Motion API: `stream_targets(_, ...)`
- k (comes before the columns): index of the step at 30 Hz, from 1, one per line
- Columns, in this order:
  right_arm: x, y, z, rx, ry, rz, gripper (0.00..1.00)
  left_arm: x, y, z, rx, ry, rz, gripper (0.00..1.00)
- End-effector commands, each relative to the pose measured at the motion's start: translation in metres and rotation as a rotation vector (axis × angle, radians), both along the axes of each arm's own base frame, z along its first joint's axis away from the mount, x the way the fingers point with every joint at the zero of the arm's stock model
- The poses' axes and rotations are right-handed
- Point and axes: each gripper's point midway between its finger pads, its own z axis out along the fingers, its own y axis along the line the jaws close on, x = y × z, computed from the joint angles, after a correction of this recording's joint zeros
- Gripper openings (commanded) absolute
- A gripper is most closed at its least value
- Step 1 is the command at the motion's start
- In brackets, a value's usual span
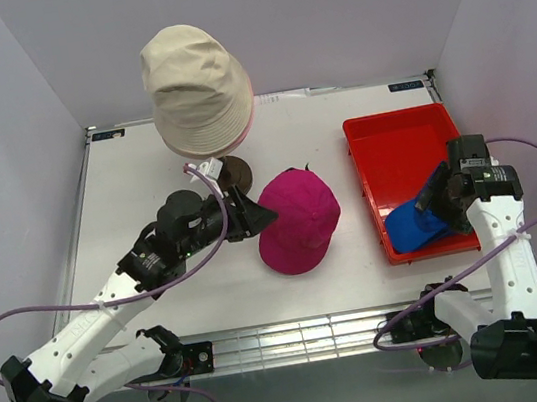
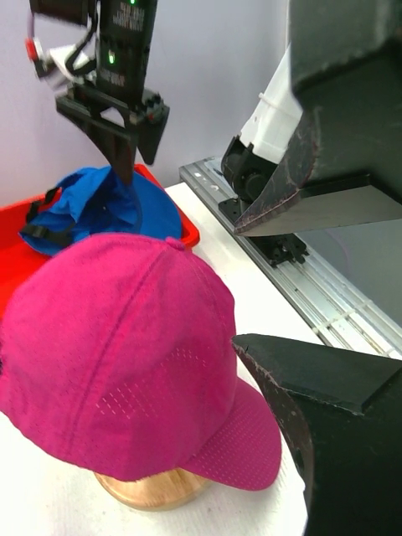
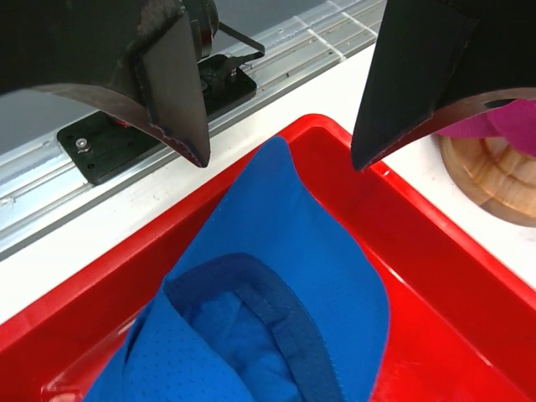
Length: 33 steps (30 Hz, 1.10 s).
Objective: Stack the hats
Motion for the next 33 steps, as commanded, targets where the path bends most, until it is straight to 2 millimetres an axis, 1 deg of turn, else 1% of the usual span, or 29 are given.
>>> stream_targets(1, 0.003, -0.007, -0.007, -0.002, 0.002, -0.058, 0.73, -0.001, -0.001, 0.029, -0.030, -0.064, -0.029, 0.60)
stream_targets(2, 0.003, -0.007, -0.010, 0.001, 0.010, -0.061, 0.72, -0.001, -0.002, 0.032, -0.032, -0.070, -0.031, 0.61)
stream_targets(3, 0.003, -0.009, -0.011, 0.001, 0.010, -0.070, 0.70, 0.000, -0.002, 0.033, -0.033, -0.072, -0.028, 0.60)
stream_targets(7, 0.007, -0.016, -0.014, -0.007, 0.007, -0.084, 0.68, -0.001, -0.003, 0.037, -0.037, -0.075, -0.036, 0.61)
stream_targets(11, 0.008, -0.025, -0.020, -0.017, 0.018, -0.105, 0.67, -0.001, -0.003, 0.040, -0.047, -0.082, -0.035, 0.60)
stream_targets(14, 0.010, -0.025, -0.024, 0.001, 0.009, -0.106, 0.66, -0.002, -0.003, 0.040, -0.051, -0.077, -0.038, 0.60)
stream_targets(17, 0.011, -0.025, -0.032, 0.011, 0.023, -0.108, 0.65, -0.002, -0.004, 0.042, -0.058, -0.077, -0.040, 0.60)
stream_targets(19, 0.014, -0.027, -0.033, 0.008, 0.009, -0.113, 0.64, -0.001, -0.005, 0.044, -0.066, -0.080, -0.040, 0.60)
stream_targets(23, 0.020, -0.028, -0.038, 0.021, 0.003, -0.111, 0.57, 0.000, -0.008, 0.048, -0.069, -0.087, -0.049, 0.61)
stream_targets(25, 0.021, -0.029, -0.041, 0.021, 0.005, -0.109, 0.52, 0.001, -0.010, 0.050, -0.072, -0.091, -0.052, 0.61)
stream_targets(28, 0.026, -0.031, -0.039, 0.019, -0.011, -0.107, 0.40, 0.004, -0.012, 0.054, -0.081, -0.102, -0.052, 0.61)
stream_targets(29, 0.030, -0.030, -0.037, 0.024, -0.026, -0.100, 0.31, 0.004, -0.013, 0.056, -0.082, -0.107, -0.056, 0.62)
stream_targets(31, 0.032, -0.030, -0.037, 0.024, -0.028, -0.084, 0.22, 0.006, -0.017, 0.055, -0.081, -0.105, -0.064, 0.62)
stream_targets(32, 0.033, -0.028, -0.036, 0.031, -0.029, -0.074, 0.13, 0.005, -0.019, 0.057, -0.084, -0.106, -0.076, 0.62)
stream_targets(33, 0.033, -0.027, -0.036, 0.033, -0.030, -0.064, 0.08, 0.006, -0.021, 0.056, -0.084, -0.103, -0.082, 0.62)
